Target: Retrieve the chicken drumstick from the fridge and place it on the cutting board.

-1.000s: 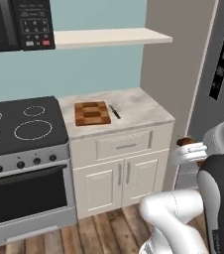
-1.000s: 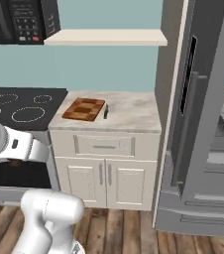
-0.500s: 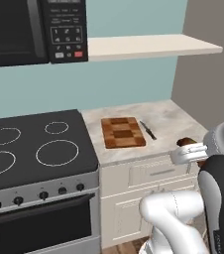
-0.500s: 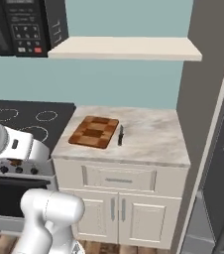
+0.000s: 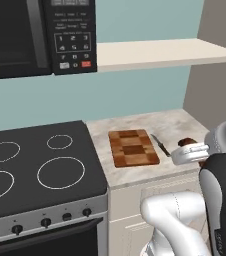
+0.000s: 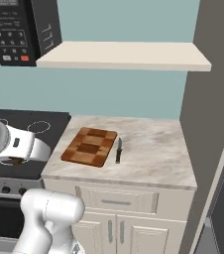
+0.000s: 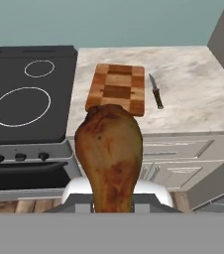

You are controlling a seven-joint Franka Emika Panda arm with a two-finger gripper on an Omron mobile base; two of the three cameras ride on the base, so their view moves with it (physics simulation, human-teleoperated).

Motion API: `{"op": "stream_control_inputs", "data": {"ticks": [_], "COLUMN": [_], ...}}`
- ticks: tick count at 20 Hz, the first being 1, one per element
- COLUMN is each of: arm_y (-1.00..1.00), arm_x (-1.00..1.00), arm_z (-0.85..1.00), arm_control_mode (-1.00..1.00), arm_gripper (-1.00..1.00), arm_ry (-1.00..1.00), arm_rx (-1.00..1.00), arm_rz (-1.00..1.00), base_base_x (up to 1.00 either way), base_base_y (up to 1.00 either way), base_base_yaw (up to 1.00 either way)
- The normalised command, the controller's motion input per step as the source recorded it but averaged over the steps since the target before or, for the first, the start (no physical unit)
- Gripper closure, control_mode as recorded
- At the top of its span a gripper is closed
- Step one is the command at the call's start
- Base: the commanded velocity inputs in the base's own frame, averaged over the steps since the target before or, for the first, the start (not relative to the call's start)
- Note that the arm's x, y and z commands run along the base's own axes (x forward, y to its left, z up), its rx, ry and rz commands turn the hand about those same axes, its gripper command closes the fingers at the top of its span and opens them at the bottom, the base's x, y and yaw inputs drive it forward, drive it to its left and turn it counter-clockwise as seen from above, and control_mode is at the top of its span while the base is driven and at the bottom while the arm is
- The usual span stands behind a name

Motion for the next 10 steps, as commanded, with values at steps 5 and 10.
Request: {"op": "stream_control_inputs", "data": {"ticks": [5,10], "arm_y": [0.00,0.00], "arm_x": [0.00,0.00], "arm_z": [0.00,0.00], "arm_control_mode": [1.00,1.00], "arm_gripper": [1.00,1.00], "arm_ry": [0.00,0.00], "arm_rx": [0.00,0.00], "arm_rz": [0.00,0.00], "base_base_x": [0.27,0.54], "base_base_y": [0.00,0.00], "base_base_yaw": [0.00,0.00]}}
